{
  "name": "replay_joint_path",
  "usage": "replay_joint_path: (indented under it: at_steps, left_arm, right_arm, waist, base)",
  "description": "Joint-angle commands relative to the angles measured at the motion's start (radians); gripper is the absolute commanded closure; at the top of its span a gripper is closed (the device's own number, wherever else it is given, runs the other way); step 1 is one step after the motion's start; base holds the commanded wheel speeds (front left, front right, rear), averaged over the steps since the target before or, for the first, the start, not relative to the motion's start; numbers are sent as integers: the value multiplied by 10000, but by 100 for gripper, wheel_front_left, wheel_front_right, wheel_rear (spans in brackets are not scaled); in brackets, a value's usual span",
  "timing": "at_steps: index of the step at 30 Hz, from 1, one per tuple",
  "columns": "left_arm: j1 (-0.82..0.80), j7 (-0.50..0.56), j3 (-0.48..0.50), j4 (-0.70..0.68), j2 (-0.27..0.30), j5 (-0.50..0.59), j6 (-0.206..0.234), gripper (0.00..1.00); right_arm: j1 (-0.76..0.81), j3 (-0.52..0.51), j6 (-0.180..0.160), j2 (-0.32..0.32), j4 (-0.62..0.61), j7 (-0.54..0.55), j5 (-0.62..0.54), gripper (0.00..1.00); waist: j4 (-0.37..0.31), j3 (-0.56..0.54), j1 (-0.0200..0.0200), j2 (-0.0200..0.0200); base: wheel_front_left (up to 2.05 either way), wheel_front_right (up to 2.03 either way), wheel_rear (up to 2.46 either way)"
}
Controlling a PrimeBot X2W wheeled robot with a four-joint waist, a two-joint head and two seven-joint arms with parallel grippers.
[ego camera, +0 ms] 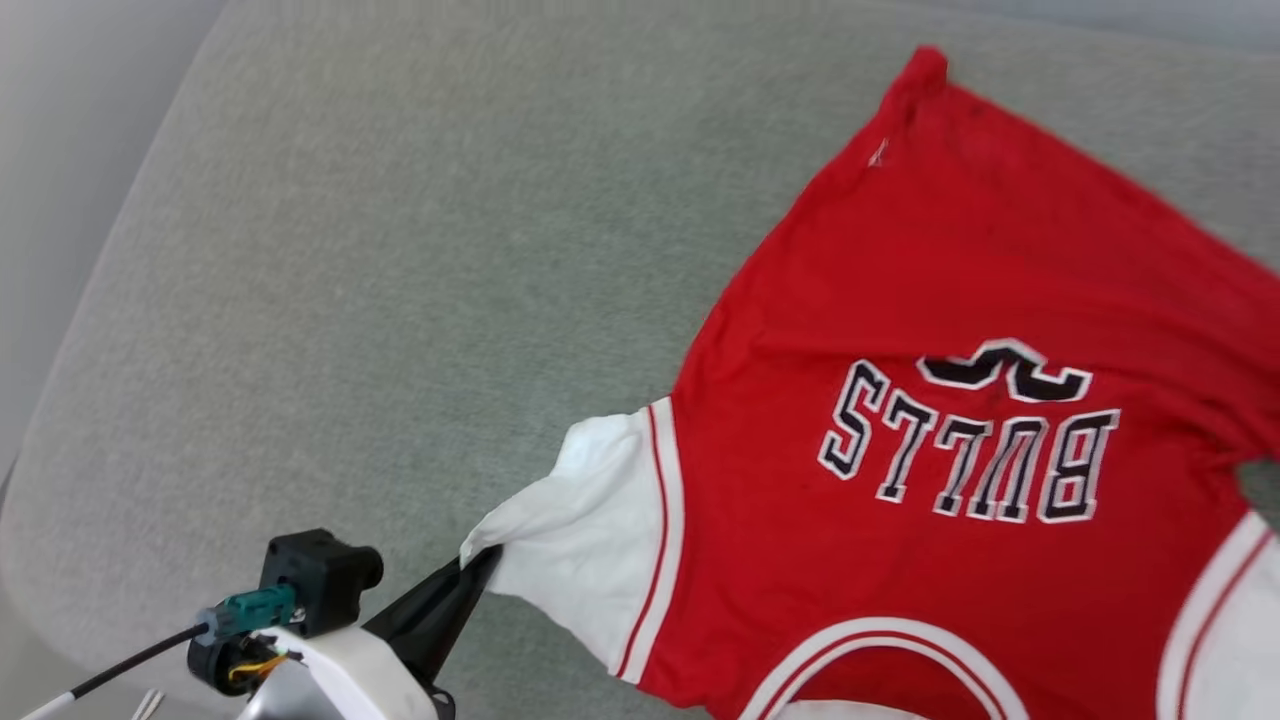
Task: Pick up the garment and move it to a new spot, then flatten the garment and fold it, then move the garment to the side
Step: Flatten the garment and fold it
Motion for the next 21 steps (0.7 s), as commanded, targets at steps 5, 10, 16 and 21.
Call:
replay_joint_path:
  at_steps: [5, 10, 16, 21]
  left_arm:
    - [474, -148, 226, 227, 138, -218, 220, 100]
    - [698, -213, 305, 469, 193, -303, 334, 100]
    - [859, -345, 328, 668, 141, -339, 391, 100]
    - [842, -409, 206, 746, 10, -249, 457, 100]
  right_arm:
    - [1878, -453, -7, 391, -800, -369, 1078, 100]
    - [3630, -735, -7, 577, -1729, -752, 1140, 100]
    - [5307, -863, -7, 1173, -2438, -1446, 1200, 100]
    - [6118, -681, -6, 1694, -2483, -1912, 1069, 100]
  waist:
    - [-1422, -1340, 0, -1]
    - [-1986, -1740, 0, -1]
    - [-2381, -2062, 0, -1]
    - [-2561, -2162, 0, -1]
  base:
    - [0, 0, 0]
    - [0, 0, 0]
    - [0, 0, 0]
    - [0, 0, 0]
